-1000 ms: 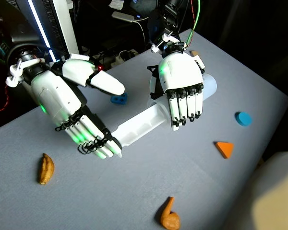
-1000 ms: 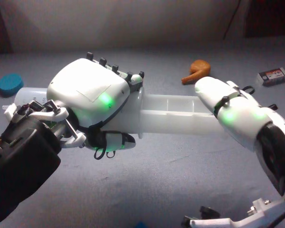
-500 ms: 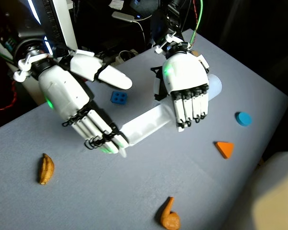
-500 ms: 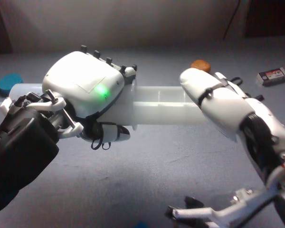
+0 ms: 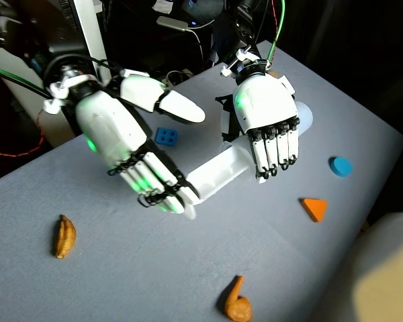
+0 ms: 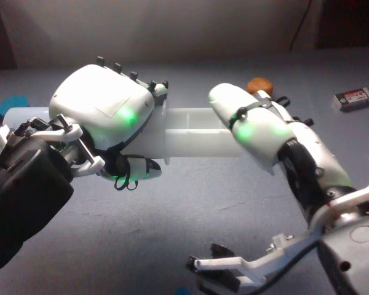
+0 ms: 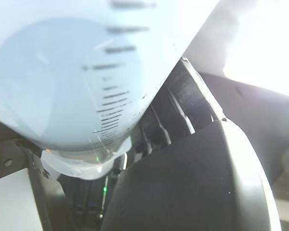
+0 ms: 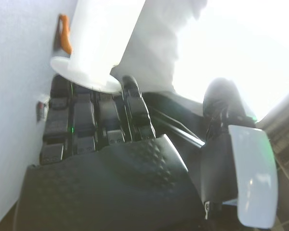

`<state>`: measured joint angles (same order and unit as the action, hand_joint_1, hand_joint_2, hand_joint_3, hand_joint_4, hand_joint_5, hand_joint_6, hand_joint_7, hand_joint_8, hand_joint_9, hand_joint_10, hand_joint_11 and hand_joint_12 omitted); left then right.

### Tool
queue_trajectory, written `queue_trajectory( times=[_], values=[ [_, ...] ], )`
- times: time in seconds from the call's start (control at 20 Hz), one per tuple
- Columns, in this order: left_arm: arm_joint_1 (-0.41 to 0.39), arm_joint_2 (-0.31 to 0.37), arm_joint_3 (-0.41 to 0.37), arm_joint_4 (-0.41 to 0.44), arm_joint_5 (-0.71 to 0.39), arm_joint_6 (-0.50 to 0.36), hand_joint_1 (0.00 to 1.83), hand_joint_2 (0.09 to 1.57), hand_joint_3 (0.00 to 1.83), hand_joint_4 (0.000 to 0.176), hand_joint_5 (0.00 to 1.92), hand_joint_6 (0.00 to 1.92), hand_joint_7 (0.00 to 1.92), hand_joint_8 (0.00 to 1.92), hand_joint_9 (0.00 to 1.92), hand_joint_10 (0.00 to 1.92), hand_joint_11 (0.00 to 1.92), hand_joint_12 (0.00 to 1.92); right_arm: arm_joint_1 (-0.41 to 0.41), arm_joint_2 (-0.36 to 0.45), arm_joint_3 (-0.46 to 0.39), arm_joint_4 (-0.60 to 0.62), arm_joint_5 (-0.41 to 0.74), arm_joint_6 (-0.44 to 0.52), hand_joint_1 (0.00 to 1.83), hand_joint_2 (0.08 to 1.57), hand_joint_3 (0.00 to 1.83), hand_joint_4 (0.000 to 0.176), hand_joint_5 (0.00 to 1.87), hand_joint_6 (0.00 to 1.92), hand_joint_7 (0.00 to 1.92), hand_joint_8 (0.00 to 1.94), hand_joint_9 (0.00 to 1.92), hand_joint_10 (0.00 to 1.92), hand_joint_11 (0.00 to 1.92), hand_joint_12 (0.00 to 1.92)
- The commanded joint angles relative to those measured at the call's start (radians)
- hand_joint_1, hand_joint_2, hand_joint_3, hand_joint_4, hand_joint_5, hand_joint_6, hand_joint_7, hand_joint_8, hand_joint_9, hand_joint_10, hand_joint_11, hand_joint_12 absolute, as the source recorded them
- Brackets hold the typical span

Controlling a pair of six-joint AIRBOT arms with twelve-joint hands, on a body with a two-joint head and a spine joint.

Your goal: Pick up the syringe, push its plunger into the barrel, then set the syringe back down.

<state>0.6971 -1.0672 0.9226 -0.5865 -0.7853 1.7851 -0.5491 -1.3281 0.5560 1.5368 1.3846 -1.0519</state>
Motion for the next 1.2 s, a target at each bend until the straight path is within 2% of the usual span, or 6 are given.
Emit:
queue_trajectory(
  times=[0.0, 0.2, 0.35, 0.5, 0.65, 1.15],
  values=[
    [-0.030, -0.005, -0.007, 0.090, -0.119, -0.019, 1.37, 1.12, 0.00, 0.000, 0.85, 1.00, 1.02, 0.92, 0.96, 1.25, 0.83, 1.19, 0.026, -0.025, -0.003, -0.141, -0.115, 0.004, 0.00, 1.09, 0.00, 0.081, 0.01, 0.00, 0.00, 0.00, 0.00, 0.00, 0.00, 0.25],
    [-0.036, -0.005, -0.004, 0.090, -0.111, -0.017, 1.37, 1.13, 0.00, 0.000, 0.85, 1.05, 0.93, 1.01, 0.92, 1.27, 0.81, 1.15, 0.060, -0.059, 0.023, -0.131, -0.177, 0.004, 0.00, 1.09, 0.00, 0.081, 0.02, 0.00, 0.00, 0.00, 0.00, 0.00, 0.00, 0.26],
    [-0.040, -0.002, -0.004, 0.090, -0.110, -0.016, 1.37, 1.12, 0.00, 0.000, 0.86, 0.99, 0.99, 0.95, 0.97, 1.23, 0.81, 1.24, 0.076, -0.076, 0.038, -0.131, -0.225, 0.004, 0.00, 1.09, 0.00, 0.081, 0.02, 0.00, 0.00, 0.00, 0.00, 0.00, 0.00, 0.29],
    [-0.045, -0.001, -0.003, 0.090, -0.107, -0.016, 1.36, 1.12, 0.00, 0.000, 0.87, 1.01, 0.95, 0.99, 0.97, 1.23, 0.82, 1.15, 0.089, -0.094, 0.062, -0.131, -0.264, 0.004, 0.00, 1.09, 0.00, 0.081, 0.02, 0.00, 0.00, 0.00, 0.00, 0.00, 0.00, 0.28],
    [-0.045, 0.000, -0.004, 0.090, -0.103, -0.014, 1.37, 1.13, 0.00, 0.000, 0.87, 1.01, 0.93, 1.02, 0.93, 1.26, 0.81, 1.15, 0.098, -0.107, 0.078, -0.131, -0.306, 0.013, 0.00, 1.09, 0.00, 0.081, 0.02, 0.00, 0.00, 0.00, 0.00, 0.00, 0.00, 0.32],
    [-0.043, 0.000, -0.010, 0.090, -0.101, -0.010, 1.37, 1.13, 0.00, 0.000, 0.83, 1.03, 0.96, 1.00, 0.98, 1.22, 0.83, 1.17, 0.102, -0.136, 0.100, -0.171, -0.370, 0.048, 0.00, 1.09, 0.00, 0.082, 0.02, 0.00, 0.00, 0.00, 0.00, 0.00, 0.00, 0.23]
  ],
)
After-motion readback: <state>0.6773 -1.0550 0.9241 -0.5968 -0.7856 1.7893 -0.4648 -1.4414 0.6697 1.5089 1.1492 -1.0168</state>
